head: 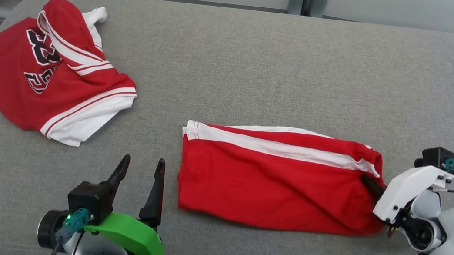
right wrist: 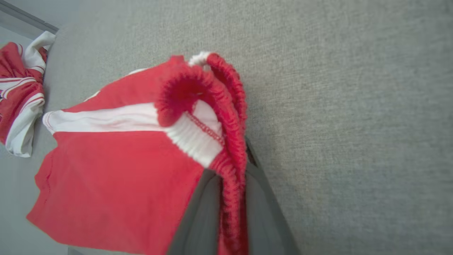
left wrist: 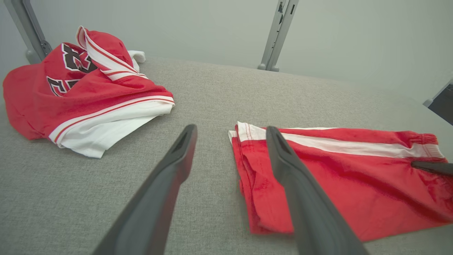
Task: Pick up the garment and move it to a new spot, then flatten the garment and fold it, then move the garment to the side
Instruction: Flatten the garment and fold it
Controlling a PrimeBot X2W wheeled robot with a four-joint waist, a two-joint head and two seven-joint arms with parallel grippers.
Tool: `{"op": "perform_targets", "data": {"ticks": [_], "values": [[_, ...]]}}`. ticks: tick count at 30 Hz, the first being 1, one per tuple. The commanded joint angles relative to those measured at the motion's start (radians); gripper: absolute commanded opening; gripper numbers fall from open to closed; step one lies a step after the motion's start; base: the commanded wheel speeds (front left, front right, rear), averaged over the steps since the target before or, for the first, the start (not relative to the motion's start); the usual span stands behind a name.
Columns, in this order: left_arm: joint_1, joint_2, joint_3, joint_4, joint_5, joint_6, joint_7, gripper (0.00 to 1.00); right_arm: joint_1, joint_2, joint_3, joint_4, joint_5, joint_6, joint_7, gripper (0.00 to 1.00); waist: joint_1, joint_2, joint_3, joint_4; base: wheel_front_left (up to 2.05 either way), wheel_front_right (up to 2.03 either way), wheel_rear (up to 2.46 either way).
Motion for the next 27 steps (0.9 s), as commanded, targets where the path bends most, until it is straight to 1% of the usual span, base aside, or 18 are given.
{"op": "perform_targets", "data": {"ticks": [1,6,11,14,18,21,23,27], "values": [[-0.018,0.007,-0.004,-0.003,0.008,0.000,0.002,1.00,-0.016,-0.027,-0.004,-0.013,0.026,0.000,0.016,0.00,0.0000,0.0000,-0.005,-0.010,0.00,0.00,0.00],[-0.027,0.004,-0.013,-0.010,0.014,-0.006,0.006,1.00,-0.037,-0.105,0.000,-0.039,0.062,0.000,0.056,0.00,0.0000,0.0000,-0.014,-0.034,0.00,0.00,0.00],[-0.034,-0.003,-0.025,-0.015,0.017,-0.010,0.013,1.00,-0.055,-0.182,-0.003,-0.036,0.052,0.000,0.092,0.00,0.0000,0.0000,-0.016,-0.061,0.00,0.00,0.00],[-0.039,-0.011,-0.031,-0.014,0.013,-0.016,0.014,1.00,-0.066,-0.212,-0.016,-0.018,0.042,0.000,0.107,0.00,0.0000,0.0000,-0.016,-0.073,0.00,0.00,0.00],[-0.038,-0.015,-0.034,-0.007,0.005,-0.024,0.012,1.00,-0.076,-0.210,-0.026,0.020,0.026,0.000,0.120,0.00,0.0000,0.0000,-0.018,-0.090,0.00,0.00,0.00],[-0.034,-0.017,-0.034,-0.002,-0.003,-0.028,0.011,1.00,-0.084,-0.174,-0.039,0.024,0.045,0.000,0.128,0.00,0.0000,0.0000,-0.024,-0.100,0.00,0.00,0.00],[-0.032,-0.017,-0.034,0.000,-0.006,-0.031,0.010,1.00,-0.084,-0.165,-0.040,0.020,0.049,0.000,0.135,0.00,0.0000,0.0000,-0.027,-0.103,0.00,0.00,0.00],[-0.019,-0.021,-0.037,0.002,-0.033,-0.062,0.015,1.00,-0.083,-0.137,-0.037,-0.005,0.055,0.000,0.159,0.00,0.0000,0.0000,-0.043,-0.113,0.00,0.00,0.00]]}}
